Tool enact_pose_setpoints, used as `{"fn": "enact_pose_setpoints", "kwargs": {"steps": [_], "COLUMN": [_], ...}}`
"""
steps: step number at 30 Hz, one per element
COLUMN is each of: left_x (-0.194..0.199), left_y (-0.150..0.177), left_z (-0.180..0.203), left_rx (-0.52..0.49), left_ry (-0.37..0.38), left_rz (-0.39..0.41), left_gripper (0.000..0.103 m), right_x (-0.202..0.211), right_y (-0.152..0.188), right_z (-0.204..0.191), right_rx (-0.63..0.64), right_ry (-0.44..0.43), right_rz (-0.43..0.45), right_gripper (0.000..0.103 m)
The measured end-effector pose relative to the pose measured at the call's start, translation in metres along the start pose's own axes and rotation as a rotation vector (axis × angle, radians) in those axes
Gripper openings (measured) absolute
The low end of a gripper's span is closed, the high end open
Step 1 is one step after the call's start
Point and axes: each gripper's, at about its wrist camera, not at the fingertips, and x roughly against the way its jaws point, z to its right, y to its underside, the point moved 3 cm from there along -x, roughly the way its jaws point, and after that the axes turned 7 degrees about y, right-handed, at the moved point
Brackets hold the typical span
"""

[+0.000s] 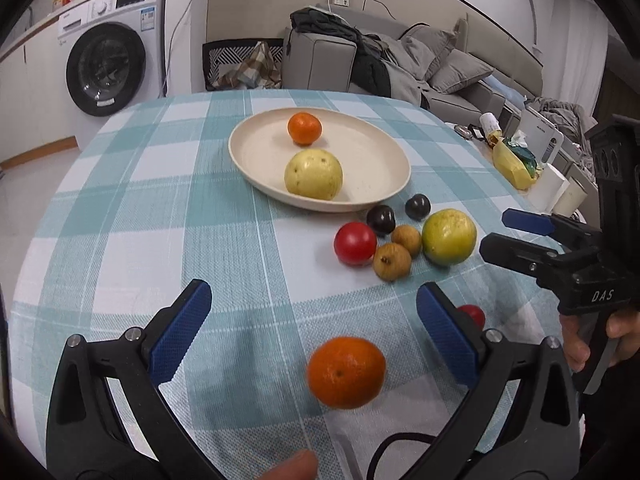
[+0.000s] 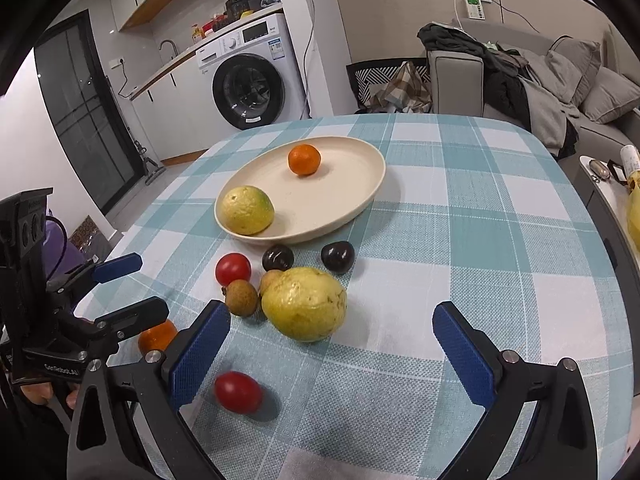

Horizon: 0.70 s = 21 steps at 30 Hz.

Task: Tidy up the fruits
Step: 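Grasp the second tangerine with the left tool while the right tool grasps a red tomato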

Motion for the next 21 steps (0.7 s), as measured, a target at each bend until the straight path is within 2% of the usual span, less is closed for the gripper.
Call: {"fn": "enact_pose_setpoints", "kwargs": {"steps": [15, 21], "left_x": [0.001, -0.001], "left_y": [0.009, 0.013], "left_z": [0.014, 0.015], "left_rx": [-0.073, -0.092], "left_ry": [-0.004, 0.006], "left_rz": [-0.062, -0.099], "left_gripper": [0.102, 0.102], "right_x": [-0.013, -0.014], "right_y": [0.017, 0.022], "right_z": [-0.015, -0.023], "right_rx": [0.08, 0.101], "right_ry": [-0.059, -0.09], "right_rz": [-0.122, -0.132], "right_gripper": [0.103, 0.103]}}
